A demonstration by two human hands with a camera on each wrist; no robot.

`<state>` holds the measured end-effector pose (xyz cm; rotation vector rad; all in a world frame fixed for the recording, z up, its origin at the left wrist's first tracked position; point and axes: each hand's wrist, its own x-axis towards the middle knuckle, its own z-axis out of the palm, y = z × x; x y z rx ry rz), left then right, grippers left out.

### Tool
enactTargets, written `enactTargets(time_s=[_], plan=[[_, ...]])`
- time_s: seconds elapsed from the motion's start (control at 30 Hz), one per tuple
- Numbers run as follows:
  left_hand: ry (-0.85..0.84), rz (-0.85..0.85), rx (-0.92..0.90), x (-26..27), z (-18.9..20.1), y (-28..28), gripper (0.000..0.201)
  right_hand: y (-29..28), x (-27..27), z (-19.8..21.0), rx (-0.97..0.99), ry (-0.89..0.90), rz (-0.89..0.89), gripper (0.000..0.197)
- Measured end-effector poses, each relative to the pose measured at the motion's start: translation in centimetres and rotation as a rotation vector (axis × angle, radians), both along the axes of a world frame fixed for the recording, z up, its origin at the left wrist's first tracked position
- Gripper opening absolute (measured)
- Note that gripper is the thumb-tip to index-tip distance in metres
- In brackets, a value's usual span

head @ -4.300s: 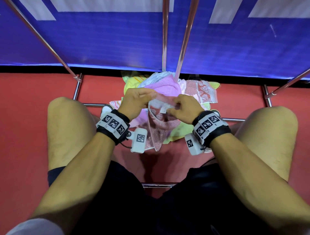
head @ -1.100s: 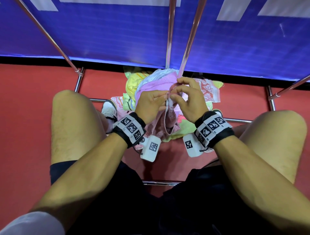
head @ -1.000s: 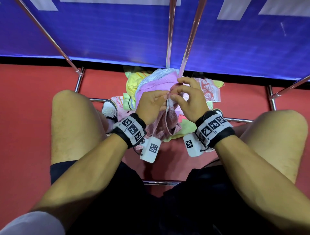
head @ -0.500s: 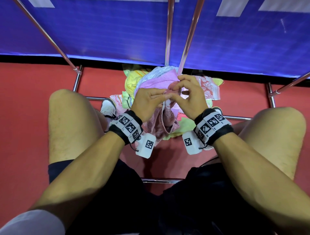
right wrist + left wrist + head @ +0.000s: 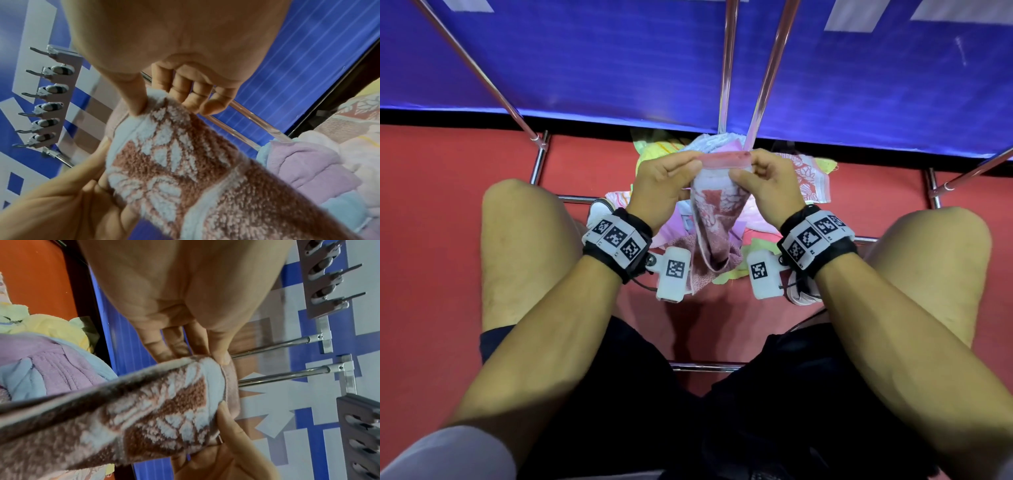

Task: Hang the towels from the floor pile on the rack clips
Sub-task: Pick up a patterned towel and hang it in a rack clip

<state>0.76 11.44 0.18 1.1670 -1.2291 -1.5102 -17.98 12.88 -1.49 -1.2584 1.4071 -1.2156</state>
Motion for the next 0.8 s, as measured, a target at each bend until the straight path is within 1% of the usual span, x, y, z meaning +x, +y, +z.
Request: enactTargets(time_s=[0.03,0.07,0.17,0.27,0.33,0.43,0.57,0.7,0.8], plan=[[0.005,0.017,-0.021,0.1,0.1,-0.2,0.024,-0.3,0.2,0.1,-0.016,0.006,-0.016,0.02],[0.008,0.034,-0.041,0.2,0.3,-0.3,0.022,-0.5,0.6,0.3,-0.038,0.008,-0.026,0.024],[0.014,0.083,-0.099,0.3,0.9,-0.5,0.018,-0.4,1.8,1.0,-0.088,0.095,-0.016,0.016],[0.008,0.1,-0.125,0.4,2.2,-0.8,0.018,-0.1,2.1,2.6,-0.122,0.135,-0.011,0.016],[0.026,0.092,-0.154,0.2,3.9,-1.3,0.016,-0.5,2.0,4.7,-0.163,0.139,-0.022,0.023],[0.098,0.155,-0.195,-0.4,8.0,-2.5,0.016,-1.9,2.1,9.0,-0.237,0.127,-0.027,0.021],[0.189,0.169,-0.304,-1.5,15.3,-4.7,0.017,-3.8,2.1,16.2,-0.361,0.108,-0.046,0.02],[0.205,0.139,-0.428,-1.8,22.7,-6.3,0.03,-5.2,2.0,23.7,-0.466,0.137,-0.094,0.022],[0.202,0.137,-0.495,-1.5,27.4,-7.1,0.041,-5.6,2.2,29.4,-0.539,0.197,-0.104,0.023]])
